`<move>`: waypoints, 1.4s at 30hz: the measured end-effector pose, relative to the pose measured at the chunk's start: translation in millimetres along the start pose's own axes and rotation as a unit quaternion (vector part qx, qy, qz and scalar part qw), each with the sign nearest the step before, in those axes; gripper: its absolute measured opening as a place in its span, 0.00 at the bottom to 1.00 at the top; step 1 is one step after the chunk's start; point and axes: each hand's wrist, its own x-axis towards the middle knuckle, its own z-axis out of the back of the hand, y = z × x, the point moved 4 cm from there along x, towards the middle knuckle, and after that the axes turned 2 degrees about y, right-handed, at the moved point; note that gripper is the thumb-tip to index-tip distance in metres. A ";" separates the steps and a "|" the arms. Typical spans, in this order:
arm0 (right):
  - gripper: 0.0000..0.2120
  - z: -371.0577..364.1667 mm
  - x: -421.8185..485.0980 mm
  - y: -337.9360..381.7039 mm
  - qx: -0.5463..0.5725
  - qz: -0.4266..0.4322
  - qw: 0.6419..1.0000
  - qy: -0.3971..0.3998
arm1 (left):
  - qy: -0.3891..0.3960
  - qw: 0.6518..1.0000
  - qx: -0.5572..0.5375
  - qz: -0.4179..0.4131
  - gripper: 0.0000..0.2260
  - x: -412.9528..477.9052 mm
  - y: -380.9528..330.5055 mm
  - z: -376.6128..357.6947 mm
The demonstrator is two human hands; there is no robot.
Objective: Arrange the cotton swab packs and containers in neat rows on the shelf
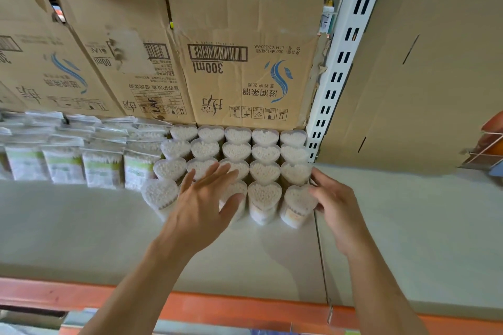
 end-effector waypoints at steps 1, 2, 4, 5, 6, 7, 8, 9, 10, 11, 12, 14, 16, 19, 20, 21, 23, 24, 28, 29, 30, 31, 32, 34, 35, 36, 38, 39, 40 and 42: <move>0.20 1.4 3.0 1.1 -0.015 -0.005 1.000 -0.021 | -0.001 1.000 -0.002 0.005 0.26 0.3 0.8 1.1; 0.13 3.4 5.3 1.8 -0.025 0.000 0.999 -0.043 | -0.001 1.000 -0.004 0.009 0.26 0.0 1.3 1.8; 0.06 6.6 8.9 -1.7 -0.047 -0.003 0.996 -0.078 | 0.000 1.000 -0.006 0.014 0.26 -0.8 1.1 3.1; 0.05 7.2 10.9 -5.7 -0.045 -0.008 0.995 -0.084 | -0.003 1.000 -0.008 0.016 0.26 -1.7 1.8 4.2; 0.02 6.0 12.0 -8.2 -0.040 -0.019 0.995 -0.084 | -0.007 1.000 -0.011 0.020 0.26 -2.4 3.9 5.4; 0.08 5.5 13.0 -11.8 -0.047 -0.026 0.995 -0.086 | -0.011 0.999 -0.015 0.029 0.26 -3.1 6.9 7.6; 0.14 3.9 13.3 -13.6 -0.047 -0.031 0.995 -0.079 | -0.015 0.999 -0.020 0.041 0.26 -3.5 10.4 10.8; 0.16 3.5 13.7 -15.3 -0.042 -0.031 0.996 -0.078 | -0.022 0.998 -0.023 0.053 0.26 -4.1 14.5 14.9; 0.14 2.7 13.1 -14.7 -0.044 -0.025 0.996 -0.075 | -0.031 0.997 -0.022 0.064 0.27 -5.0 18.3 19.6; 0.14 1.1 12.1 -12.8 -0.053 -0.018 0.996 -0.063 | -0.041 0.996 -0.021 0.075 0.27 -6.2 21.6 24.6; 0.18 -0.7 10.9 -11.7 -0.062 -0.013 0.997 -0.055 | -0.053 0.995 -0.020 0.088 0.28 -8.5 25.4 29.2; 0.14 -4.2 8.8 -12.8 -0.067 0.003 0.996 -0.051 | -0.075 0.989 -0.023 0.122 0.29 -15.7 32.8 36.7; 0.14 -6.4 7.6 -15.2 -0.057 0.021 0.996 -0.062 | -0.090 0.984 -0.031 0.153 0.28 -24.9 37.6 41.0; 0.06 -9.1 2.6 -12.4 -0.046 0.036 0.995 -0.079 | -0.099 0.971 -0.060 0.210 0.32 -39.1 42.6 40.5; 0.06 -10.0 0.4 -9.9 -0.043 0.045 0.994 -0.086 | -0.100 0.963 -0.076 0.237 0.35 -43.8 45.3 39.1; 0.09 -10.7 -1.3 -8.3 -0.039 0.056 0.993 -0.093 | -0.099 0.954 -0.096 0.267 0.38 -49.1 50.1 36.1; 0.22 -10.1 -4.1 -11.5 -0.049 0.059 0.991 -0.112 | -0.085 0.933 -0.146 0.319 0.45 -58.6 62.5 26.9; 0.29 -10.4 -5.5 -16.9 -0.054 0.043 0.991 -0.115 | -0.077 0.926 -0.169 0.329 0.49 -61.8 68.1 22.2; 0.49 -24.0 -21.6 -37.1 -0.075 0.023 0.992 -0.098 | -0.072 0.923 -0.192 0.326 0.59 -63.1 77.2 9.3; 0.50 -29.0 -25.0 -40.9 -0.091 0.022 0.991 -0.095 | -0.075 0.923 -0.190 0.327 0.60 -61.5 77.4 6.9; 0.50 -33.5 -27.7 -43.6 -0.112 0.019 0.989 -0.093 | -0.078 0.922 -0.189 0.328 0.61 -59.3 76.0 5.6; 0.51 -38.1 -29.8 -44.0 -0.136 0.019 0.986 -0.095 | -0.082 0.920 -0.190 0.333 0.59 -57.5 75.8 4.0; 0.51 -42.2 -31.1 -41.6 -0.153 0.016 0.983 -0.099 | -0.089 0.917 -0.198 0.335 0.57 -56.1 76.3 2.8; 0.53 -46.5 -30.7 -39.3 -0.159 0.009 0.982 -0.101 | -0.097 0.912 -0.220 0.332 0.54 -54.9 79.3 -0.7; 0.53 -47.2 -29.7 -38.6 -0.164 0.006 0.981 -0.105 | -0.099 0.911 -0.228 0.328 0.53 -54.6 81.0 -2.1; 0.53 -46.7 -28.6 -39.2 -0.173 -0.002 0.978 -0.113 | -0.103 0.910 -0.230 0.329 0.54 -54.3 82.7 -2.9; 0.51 -45.1 -26.9 -43.5 -0.192 -0.012 0.973 -0.126 | -0.104 0.907 -0.241 0.329 0.54 -54.6 85.1 -4.4; 0.49 -45.0 -27.0 -44.8 -0.201 -0.020 0.971 -0.130 | -0.103 0.906 -0.246 0.329 0.53 -55.1 85.3 -5.0; 0.48 -45.3 -27.8 -44.1 -0.207 -0.026 0.969 -0.132 | -0.098 0.905 -0.247 0.332 0.53 -55.5 84.4 -4.0; 0.48 -48.0 -31.4 -39.9 -0.202 -0.031 0.970 -0.131 | -0.088 0.908 -0.247 0.326 0.52 -57.1 84.3 -3.1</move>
